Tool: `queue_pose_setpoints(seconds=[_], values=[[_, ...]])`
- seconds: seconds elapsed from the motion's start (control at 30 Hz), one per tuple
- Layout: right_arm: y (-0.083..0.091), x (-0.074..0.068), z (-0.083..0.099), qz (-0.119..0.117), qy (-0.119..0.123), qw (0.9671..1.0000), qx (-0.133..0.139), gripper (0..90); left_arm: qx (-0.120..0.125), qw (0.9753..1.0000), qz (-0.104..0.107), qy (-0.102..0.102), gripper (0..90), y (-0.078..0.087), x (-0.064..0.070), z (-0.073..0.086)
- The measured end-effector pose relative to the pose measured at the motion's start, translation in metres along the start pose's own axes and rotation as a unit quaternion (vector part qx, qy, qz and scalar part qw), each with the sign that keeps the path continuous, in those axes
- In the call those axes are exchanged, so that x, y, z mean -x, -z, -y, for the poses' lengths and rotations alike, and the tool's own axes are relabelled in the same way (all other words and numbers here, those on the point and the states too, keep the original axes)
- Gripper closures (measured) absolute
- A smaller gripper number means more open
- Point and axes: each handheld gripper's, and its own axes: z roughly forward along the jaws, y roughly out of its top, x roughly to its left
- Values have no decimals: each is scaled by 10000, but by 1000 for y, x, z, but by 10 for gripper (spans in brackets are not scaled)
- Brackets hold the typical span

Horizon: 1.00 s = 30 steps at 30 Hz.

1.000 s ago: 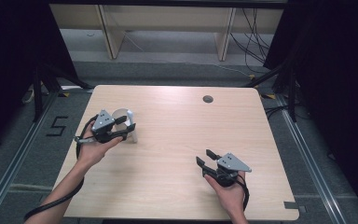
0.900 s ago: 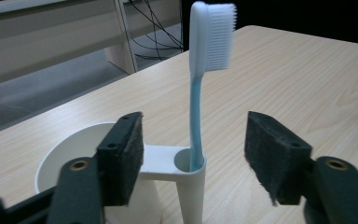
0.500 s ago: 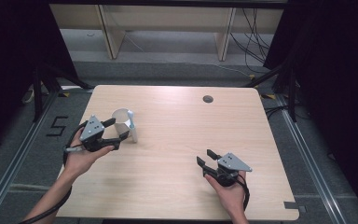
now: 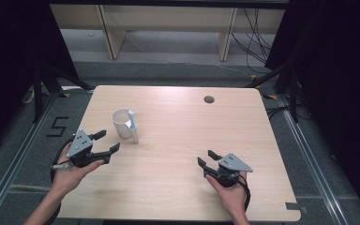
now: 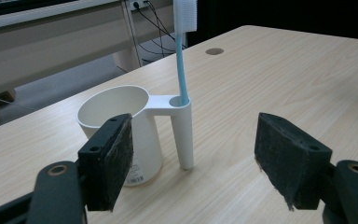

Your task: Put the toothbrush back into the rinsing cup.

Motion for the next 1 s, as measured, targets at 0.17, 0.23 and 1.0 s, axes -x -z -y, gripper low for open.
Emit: queue_pose_setpoints(seconds=[0.17, 0.23, 1.0], values=[[0, -4, 1, -29, -257, 9997, -56, 482, 28, 10000, -71, 32, 270, 7, 3, 4], [0, -3, 1, -22, -222, 9997, -48, 481, 12, 10000, -91, 29, 270, 9, 3, 6], [3, 2, 1, 88, -159, 9997, -148, 479, 4, 9984, -417, 375, 272, 31, 4, 58]])
